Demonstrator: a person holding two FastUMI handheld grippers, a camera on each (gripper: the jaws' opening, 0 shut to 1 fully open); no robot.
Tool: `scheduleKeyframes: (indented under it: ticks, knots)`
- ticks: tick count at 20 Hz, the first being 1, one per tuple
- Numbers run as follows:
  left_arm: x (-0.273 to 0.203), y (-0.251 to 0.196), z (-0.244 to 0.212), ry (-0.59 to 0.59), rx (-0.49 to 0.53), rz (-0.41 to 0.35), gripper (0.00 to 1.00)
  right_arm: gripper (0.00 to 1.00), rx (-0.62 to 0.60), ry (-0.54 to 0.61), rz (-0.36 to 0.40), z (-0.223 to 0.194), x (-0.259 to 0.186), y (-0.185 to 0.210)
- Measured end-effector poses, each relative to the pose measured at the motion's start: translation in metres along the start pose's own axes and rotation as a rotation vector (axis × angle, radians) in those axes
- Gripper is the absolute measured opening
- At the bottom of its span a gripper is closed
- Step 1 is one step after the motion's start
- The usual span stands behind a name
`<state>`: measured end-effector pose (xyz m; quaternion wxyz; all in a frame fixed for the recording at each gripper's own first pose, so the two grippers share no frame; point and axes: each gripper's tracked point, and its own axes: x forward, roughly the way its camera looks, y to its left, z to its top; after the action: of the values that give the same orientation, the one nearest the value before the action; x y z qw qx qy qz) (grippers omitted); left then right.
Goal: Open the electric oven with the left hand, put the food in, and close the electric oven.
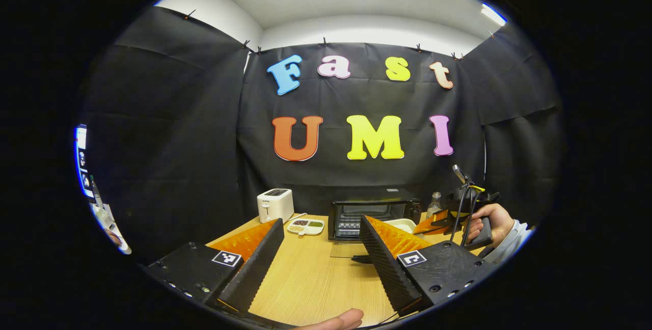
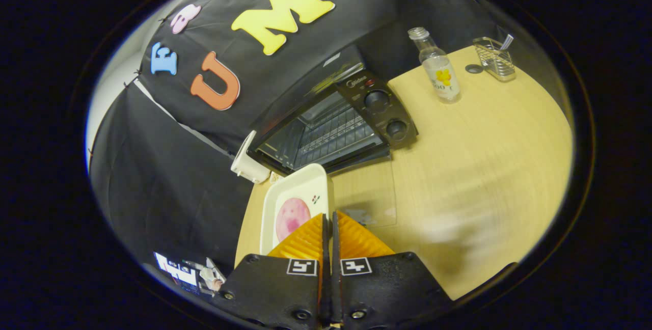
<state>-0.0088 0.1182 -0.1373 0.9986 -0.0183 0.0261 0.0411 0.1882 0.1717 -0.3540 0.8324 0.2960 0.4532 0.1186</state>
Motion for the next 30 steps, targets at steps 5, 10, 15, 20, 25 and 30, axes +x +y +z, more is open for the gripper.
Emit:
scheduleKeyframes:
  ticks: [5,10,15,20,25,30]
  knots:
    - [0.010,0.027,-0.012,0.019,-0.018,0.035,0.95,0.04,0.048,-0.027,-0.048,0.003,0.050,0.010]
    - [0.024,0.048,-0.017,0.020,-0.027,0.080,0.95,0.04,0.132,-0.105,-0.089,0.025,0.094,0.013]
    - [0.033,0.041,-0.031,0.044,0.000,0.062,0.95,0.04,0.247,-0.225,-0.118,0.060,0.129,0.013]
    - [0.041,0.040,-0.041,0.073,0.022,0.065,0.96,0.04,0.252,-0.339,-0.149,0.092,0.159,0.011]
    - [0.037,0.043,-0.040,0.069,0.030,0.078,0.95,0.04,0.253,-0.470,-0.192,0.129,0.173,-0.004]
    - [0.033,0.051,-0.040,0.064,0.021,0.091,0.95,0.06,0.159,-0.539,-0.230,0.142,0.189,0.001]
